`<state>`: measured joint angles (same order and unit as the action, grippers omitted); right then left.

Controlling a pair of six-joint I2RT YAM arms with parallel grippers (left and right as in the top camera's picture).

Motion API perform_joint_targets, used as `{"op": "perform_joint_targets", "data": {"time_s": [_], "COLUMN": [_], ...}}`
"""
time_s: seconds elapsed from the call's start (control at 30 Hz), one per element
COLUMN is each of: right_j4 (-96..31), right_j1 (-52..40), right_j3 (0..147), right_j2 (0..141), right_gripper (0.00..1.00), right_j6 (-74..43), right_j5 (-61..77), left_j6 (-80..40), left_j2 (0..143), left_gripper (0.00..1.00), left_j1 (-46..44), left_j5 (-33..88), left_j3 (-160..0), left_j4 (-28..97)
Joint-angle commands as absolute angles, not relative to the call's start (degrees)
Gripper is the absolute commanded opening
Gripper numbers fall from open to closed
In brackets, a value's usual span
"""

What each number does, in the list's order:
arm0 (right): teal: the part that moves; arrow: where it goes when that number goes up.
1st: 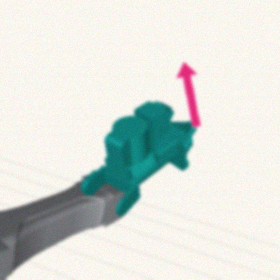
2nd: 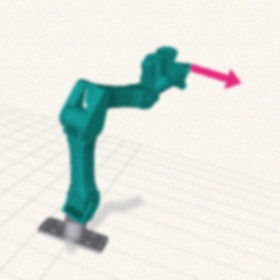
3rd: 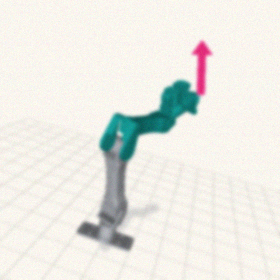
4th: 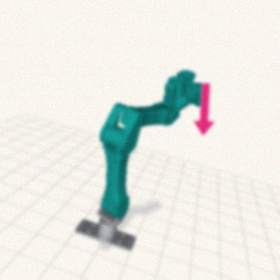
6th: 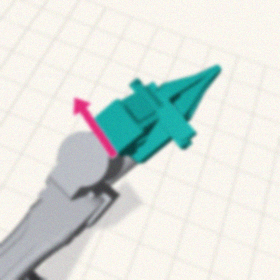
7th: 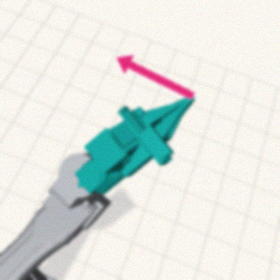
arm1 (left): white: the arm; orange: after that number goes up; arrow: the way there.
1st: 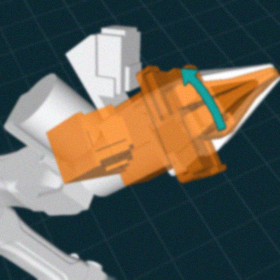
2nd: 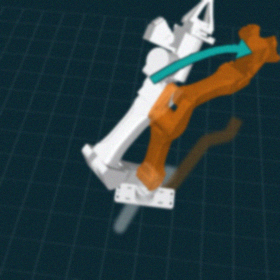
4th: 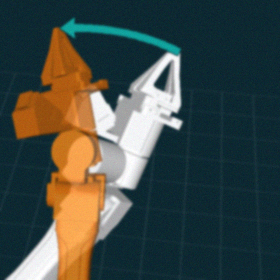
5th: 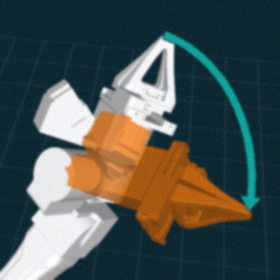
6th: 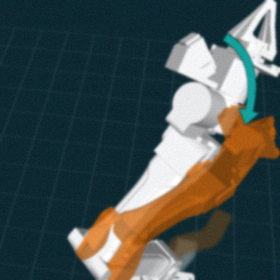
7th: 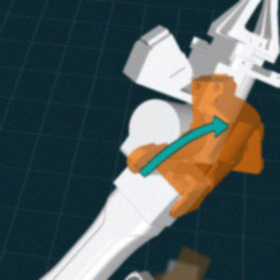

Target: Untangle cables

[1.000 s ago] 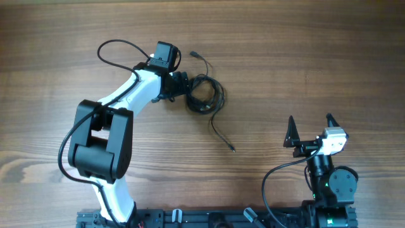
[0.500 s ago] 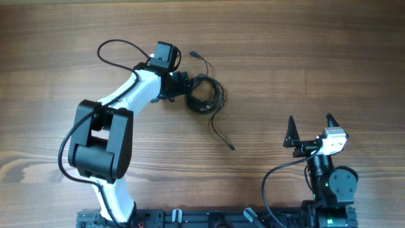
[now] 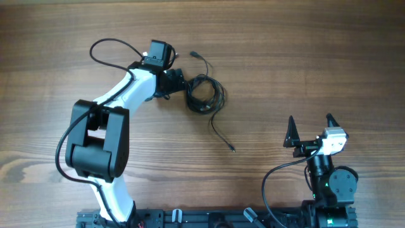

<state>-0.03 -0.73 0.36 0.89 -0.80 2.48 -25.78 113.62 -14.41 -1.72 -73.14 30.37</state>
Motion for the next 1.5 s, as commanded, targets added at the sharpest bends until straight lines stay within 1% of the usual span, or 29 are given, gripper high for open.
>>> {"op": "perform_joint_targets", "data": {"time_s": [0.0, 0.1, 0.23, 0.7, 0.8, 1.0, 1.2, 1.47], "right_j4": [0.2, 0.2, 0.2, 0.2, 0.2, 0.2, 0.2, 0.2], "right_j1": [-1.1, -1.1, -1.1, -1.1, -1.1, -1.1, -1.1, -1.1], "right_j3": [0.3, 0.3, 0.3, 0.3, 0.3, 0.3, 0.3, 0.3], "right_j2": [0.4, 0.4, 0.4, 0.4, 0.4, 0.4, 0.4, 0.4], "right_gripper": [1.00, 1.00, 1.00, 1.00, 1.00, 1.00, 1.00, 1.00], "right_j6": [-1.5, -1.5, -1.5, -1.5, -1.5, -1.5, -1.5, -1.5], "right_j5": [1.5, 1.5, 1.5, 1.5, 1.5, 1.5, 1.5, 1.5], "left_j6": [-25.9, -25.9, -25.9, -25.9, -25.9, -25.9, -25.9, -25.9], "left_j2": [113.3, 113.3, 113.3, 113.3, 113.3, 113.3, 113.3, 113.3], "left_gripper": [0.95, 0.96, 1.00, 1.00, 0.99, 0.89, 0.93, 0.93], "left_j1": [-13.6, -13.6, -13.6, -13.6, -13.6, -13.6, -13.6, -13.6], "left_j5": [-2.7, -2.7, -2.7, -3.2, -3.8, -4.5, -4.6, -4.6], "left_j3": [-73.1, -73.1, -73.1, -73.1, -73.1, -73.1, -73.1, -73.1], "left_j4": [30.3, 30.2, 29.7, 28.8, 28.8, 28.8, 28.6, 28.6]}}
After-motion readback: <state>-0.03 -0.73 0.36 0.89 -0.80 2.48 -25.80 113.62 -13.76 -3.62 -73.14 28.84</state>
